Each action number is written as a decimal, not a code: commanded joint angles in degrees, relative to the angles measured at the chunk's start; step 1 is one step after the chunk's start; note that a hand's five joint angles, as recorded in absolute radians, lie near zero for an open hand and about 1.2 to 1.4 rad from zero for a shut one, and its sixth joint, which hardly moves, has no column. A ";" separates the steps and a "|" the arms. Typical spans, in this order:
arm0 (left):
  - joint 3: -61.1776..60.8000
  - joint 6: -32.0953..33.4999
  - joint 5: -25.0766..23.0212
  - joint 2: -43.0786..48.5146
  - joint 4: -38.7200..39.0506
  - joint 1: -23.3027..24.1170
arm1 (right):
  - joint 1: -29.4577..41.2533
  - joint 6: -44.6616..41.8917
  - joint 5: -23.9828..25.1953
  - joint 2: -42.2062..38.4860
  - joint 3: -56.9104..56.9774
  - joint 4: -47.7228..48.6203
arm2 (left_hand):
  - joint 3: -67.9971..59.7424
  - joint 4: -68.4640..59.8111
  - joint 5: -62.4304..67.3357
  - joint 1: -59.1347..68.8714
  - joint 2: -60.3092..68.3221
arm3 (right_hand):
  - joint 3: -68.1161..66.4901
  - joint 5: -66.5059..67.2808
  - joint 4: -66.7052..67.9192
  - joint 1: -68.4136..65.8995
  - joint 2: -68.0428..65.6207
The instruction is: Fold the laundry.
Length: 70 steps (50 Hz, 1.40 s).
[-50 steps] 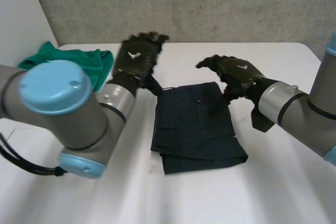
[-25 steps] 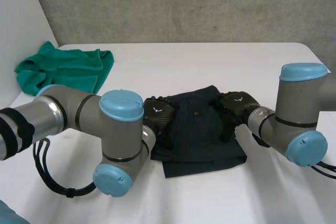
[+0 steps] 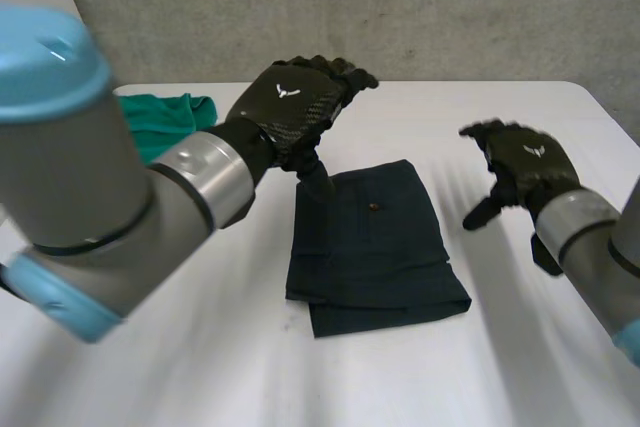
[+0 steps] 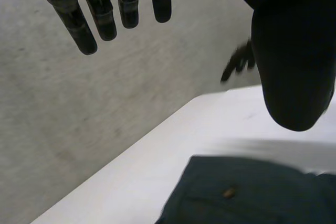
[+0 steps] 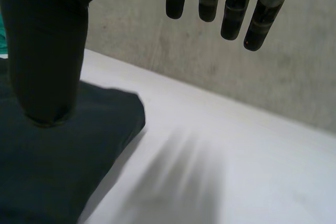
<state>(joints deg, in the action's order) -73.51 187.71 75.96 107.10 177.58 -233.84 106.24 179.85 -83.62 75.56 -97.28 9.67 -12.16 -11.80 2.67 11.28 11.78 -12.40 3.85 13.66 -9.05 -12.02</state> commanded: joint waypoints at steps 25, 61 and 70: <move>-0.24 -4.46 -11.79 -3.39 -6.90 -3.90 | 0.81 4.98 7.33 -13.59 -8.20 10.98 | -2.09 -2.45 1.58 2.98 2.47 | -0.69 -0.75 -0.57 -4.05 -1.07; -0.24 -6.39 -11.79 -3.03 -6.64 -4.25 | 3.81 5.16 3.90 -25.90 14.82 13.35 | -2.09 -2.45 1.58 2.98 2.47 | -67.60 66.15 66.34 -70.95 -67.98; -0.24 -6.48 -11.79 -2.77 -6.64 -4.25 | -4.45 4.89 3.81 -34.07 31.78 8.26 | -2.09 -2.45 1.58 2.98 2.47 | -67.60 66.15 66.34 -70.95 -67.98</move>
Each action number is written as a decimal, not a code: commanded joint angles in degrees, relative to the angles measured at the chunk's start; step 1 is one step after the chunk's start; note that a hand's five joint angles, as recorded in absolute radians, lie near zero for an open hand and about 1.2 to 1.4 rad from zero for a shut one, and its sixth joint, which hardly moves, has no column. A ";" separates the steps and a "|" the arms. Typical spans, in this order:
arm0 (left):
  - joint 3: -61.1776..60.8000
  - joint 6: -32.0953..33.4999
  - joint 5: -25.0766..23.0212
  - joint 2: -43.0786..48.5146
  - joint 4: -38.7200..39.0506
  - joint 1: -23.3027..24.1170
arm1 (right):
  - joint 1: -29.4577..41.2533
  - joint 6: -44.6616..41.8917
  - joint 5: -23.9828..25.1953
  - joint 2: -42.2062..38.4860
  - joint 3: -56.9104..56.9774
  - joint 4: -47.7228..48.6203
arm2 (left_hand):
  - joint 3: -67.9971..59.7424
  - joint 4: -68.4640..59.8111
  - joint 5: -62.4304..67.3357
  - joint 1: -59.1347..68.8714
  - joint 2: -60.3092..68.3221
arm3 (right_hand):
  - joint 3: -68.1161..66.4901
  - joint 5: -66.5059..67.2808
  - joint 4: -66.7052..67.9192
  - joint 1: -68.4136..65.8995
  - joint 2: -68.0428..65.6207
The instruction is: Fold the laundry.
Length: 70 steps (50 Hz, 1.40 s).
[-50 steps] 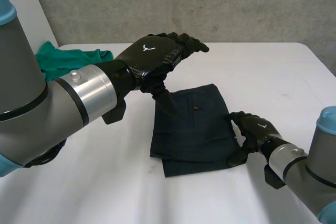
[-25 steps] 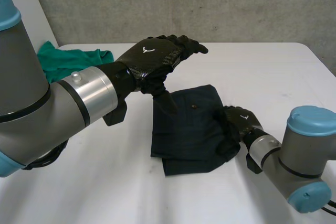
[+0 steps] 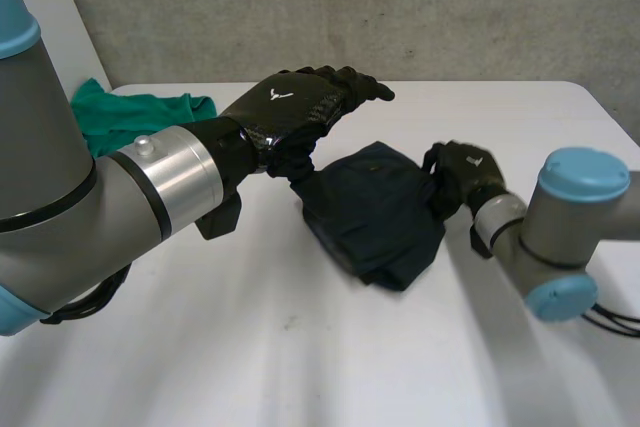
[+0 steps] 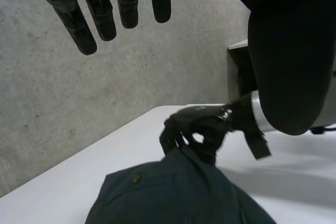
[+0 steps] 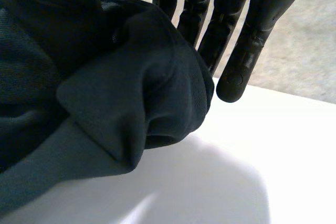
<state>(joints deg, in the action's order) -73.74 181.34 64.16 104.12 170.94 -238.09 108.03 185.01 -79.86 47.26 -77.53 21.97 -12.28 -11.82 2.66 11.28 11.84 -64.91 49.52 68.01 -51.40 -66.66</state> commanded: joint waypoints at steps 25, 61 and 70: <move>-0.26 -0.46 1.23 1.52 1.59 0.08 | -26.11 -0.53 -6.71 -34.34 65.57 -22.94 | -2.14 -2.60 1.76 3.14 2.58 | -15.09 20.48 11.99 -28.60 -13.34; 0.26 -1.43 2.89 1.79 5.00 -1.32 | -29.02 -29.61 -11.01 -19.15 64.96 -38.49 | -1.13 -1.59 0.74 2.13 1.57 | 54.91 -49.52 -58.01 41.40 56.66; 0.70 -0.72 6.15 1.79 11.69 -7.65 | -15.67 -30.50 -8.04 -4.82 52.94 -35.60 | -0.79 -1.25 0.41 1.80 1.23 | 54.91 -49.52 -58.01 41.40 56.66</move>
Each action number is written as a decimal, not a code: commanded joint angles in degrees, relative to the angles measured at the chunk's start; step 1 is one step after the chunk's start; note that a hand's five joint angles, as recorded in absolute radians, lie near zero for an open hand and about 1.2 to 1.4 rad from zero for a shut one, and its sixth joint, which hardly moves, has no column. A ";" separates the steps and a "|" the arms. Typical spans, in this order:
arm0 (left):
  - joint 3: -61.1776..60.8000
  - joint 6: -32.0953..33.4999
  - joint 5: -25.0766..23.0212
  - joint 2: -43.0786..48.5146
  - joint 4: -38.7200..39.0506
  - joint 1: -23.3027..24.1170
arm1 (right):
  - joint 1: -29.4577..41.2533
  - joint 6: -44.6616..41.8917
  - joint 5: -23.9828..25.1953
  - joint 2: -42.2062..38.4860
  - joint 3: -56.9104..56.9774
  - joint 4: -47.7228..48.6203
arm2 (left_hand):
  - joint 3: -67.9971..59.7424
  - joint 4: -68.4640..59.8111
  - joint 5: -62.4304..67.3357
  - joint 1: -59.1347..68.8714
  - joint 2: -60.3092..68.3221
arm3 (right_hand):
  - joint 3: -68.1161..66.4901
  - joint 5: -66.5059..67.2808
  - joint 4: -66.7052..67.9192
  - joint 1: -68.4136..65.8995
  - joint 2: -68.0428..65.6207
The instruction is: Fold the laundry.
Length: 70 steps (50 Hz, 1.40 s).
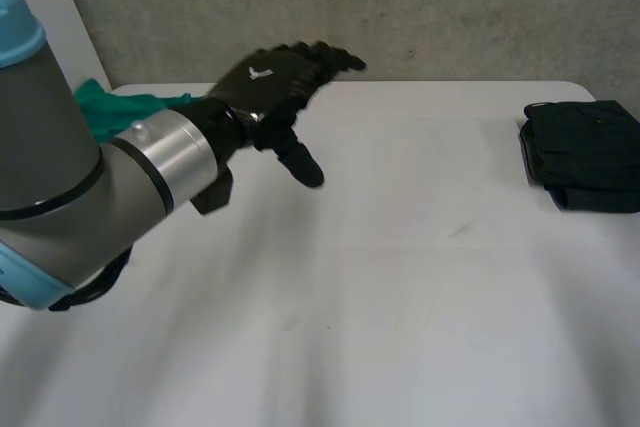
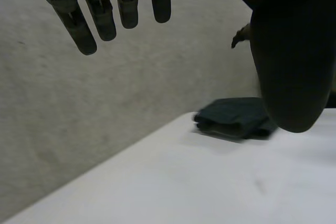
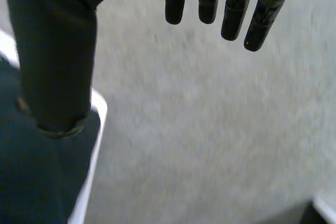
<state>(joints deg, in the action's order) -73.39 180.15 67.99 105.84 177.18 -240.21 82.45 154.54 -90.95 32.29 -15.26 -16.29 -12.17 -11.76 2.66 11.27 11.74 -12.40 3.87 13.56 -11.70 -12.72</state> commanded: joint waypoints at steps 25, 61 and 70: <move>19.42 25.95 -1.63 32.05 6.42 -31.28 | 35.06 -9.42 21.95 33.10 -70.51 18.66 | -1.07 -1.48 0.58 1.98 1.50 | 2.40 -3.87 -3.56 1.70 2.72; 34.27 38.96 -0.67 48.67 4.22 -34.27 | 33.48 -10.75 22.04 36.53 -86.78 26.48 | -18.74 -19.14 18.24 19.64 19.17 | 2.40 -3.87 -3.56 1.70 2.72; 37.88 38.96 -0.58 51.40 3.96 -34.27 | 33.30 -10.75 22.04 36.53 -86.78 27.10 | -19.57 -19.98 19.08 20.48 20.00 | 2.40 -3.87 -3.56 1.70 2.72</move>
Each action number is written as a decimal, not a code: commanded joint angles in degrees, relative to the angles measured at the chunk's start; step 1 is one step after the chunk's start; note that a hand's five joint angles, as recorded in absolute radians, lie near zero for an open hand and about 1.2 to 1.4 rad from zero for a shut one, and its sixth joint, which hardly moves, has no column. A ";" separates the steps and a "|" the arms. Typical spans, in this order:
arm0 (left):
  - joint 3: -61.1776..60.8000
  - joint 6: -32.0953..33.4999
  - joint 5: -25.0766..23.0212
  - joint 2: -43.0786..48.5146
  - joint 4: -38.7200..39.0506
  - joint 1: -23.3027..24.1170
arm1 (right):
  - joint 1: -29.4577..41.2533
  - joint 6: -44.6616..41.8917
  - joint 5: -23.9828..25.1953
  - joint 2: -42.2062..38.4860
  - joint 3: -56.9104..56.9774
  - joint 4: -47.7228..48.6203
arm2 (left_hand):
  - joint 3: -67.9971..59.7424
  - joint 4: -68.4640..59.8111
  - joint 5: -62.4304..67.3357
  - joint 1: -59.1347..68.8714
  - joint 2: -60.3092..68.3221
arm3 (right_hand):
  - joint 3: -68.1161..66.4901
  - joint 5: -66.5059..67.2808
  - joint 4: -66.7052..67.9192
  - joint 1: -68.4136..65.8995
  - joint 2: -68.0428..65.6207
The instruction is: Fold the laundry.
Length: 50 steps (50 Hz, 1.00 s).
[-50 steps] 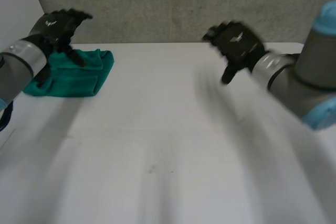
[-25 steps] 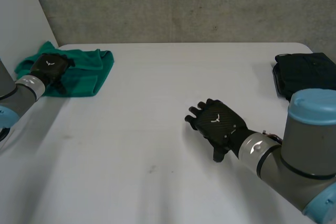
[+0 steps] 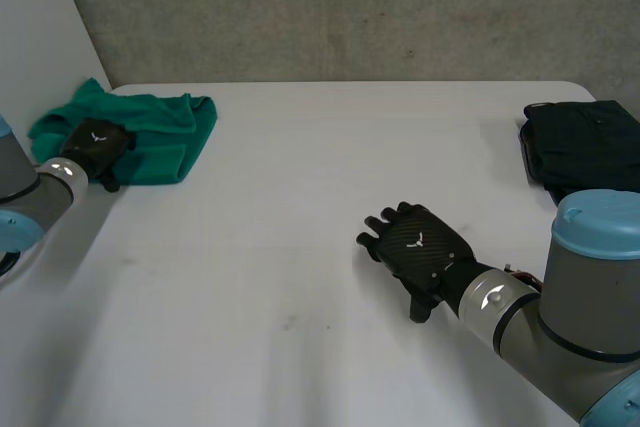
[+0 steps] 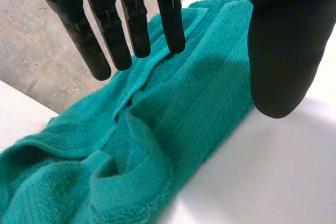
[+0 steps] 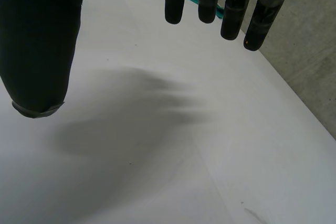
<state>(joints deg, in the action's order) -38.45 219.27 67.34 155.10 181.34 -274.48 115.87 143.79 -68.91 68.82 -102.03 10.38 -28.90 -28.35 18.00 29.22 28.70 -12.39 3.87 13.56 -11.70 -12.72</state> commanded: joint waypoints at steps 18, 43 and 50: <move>8.39 -0.16 1.22 5.74 0.06 0.08 | -0.03 0.00 -0.09 0.00 -0.10 0.52 | -12.43 -12.98 13.33 12.11 12.63 | 2.39 -3.87 -3.56 1.70 2.72; 11.82 -0.25 2.36 8.11 3.14 0.96 | -0.12 0.00 -0.09 -0.09 -0.19 0.61 | -22.35 -22.91 23.26 22.04 22.56 | 2.39 -3.87 -3.56 1.70 2.72; 11.82 -0.42 2.45 8.29 3.40 1.14 | -0.12 0.00 -0.09 -0.09 -0.28 0.78 | -27.55 -28.11 28.46 27.24 27.75 | 2.39 -3.87 -3.56 1.70 2.72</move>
<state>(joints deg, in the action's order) -26.62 218.99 69.76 163.22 184.57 -273.50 115.76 143.79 -68.99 68.73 -102.25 11.02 -45.22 -45.21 34.40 45.27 45.39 -12.38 3.87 13.56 -11.70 -12.72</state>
